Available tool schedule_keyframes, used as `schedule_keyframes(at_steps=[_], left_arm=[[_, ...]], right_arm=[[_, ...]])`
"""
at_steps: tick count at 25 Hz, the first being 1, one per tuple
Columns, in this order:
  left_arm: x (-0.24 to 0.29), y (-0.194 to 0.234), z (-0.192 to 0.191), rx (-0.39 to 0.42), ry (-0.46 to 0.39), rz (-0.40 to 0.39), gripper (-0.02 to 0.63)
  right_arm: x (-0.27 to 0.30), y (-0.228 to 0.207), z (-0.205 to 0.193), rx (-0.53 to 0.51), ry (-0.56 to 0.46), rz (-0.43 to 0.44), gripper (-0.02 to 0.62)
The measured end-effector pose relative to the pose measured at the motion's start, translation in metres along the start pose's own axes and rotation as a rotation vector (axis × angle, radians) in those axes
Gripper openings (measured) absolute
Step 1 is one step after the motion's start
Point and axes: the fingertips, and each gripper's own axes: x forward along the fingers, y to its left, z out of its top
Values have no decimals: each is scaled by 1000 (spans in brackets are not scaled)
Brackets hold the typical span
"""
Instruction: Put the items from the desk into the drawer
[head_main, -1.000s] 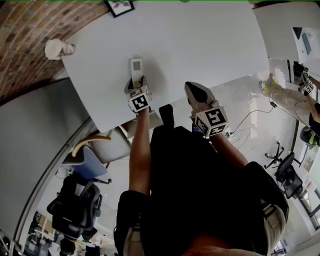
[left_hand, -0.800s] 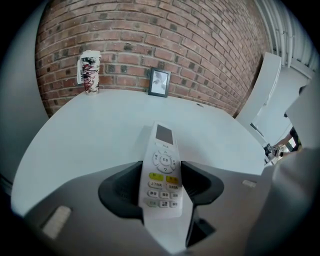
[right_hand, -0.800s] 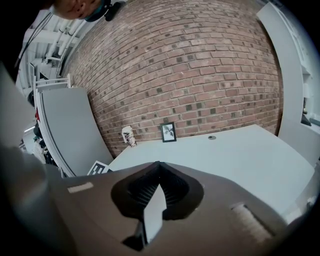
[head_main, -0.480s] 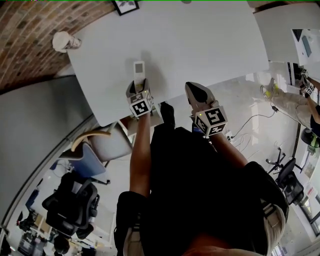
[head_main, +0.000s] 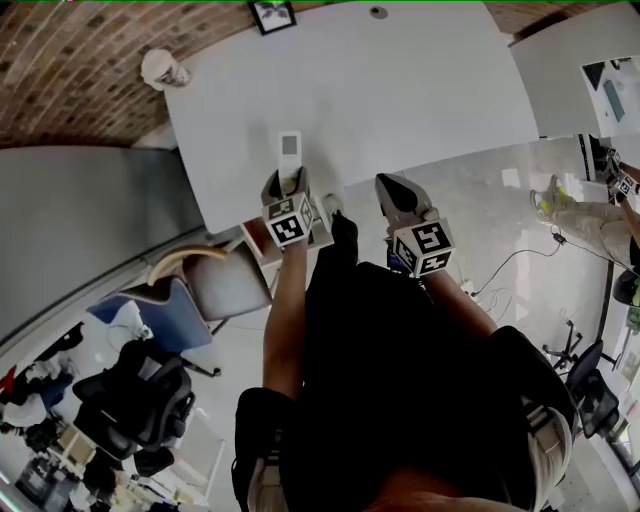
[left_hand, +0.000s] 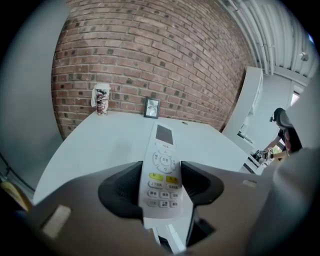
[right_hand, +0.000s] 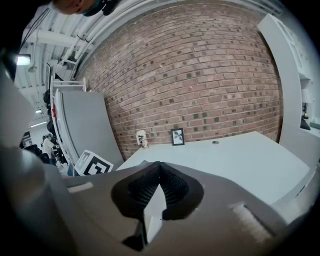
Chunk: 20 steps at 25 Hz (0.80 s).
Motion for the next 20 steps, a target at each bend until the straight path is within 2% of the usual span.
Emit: schedule_keyframes(at_steps=[13,20], left_arm=[[-141,-14,-40,-21,-99,-8,252],[-212,6,-60,-44,-153,34,252]], right_arm=[[-82,66,-15,-39,-85,48,4],[-101,110,-33,-56,-83,103,3]])
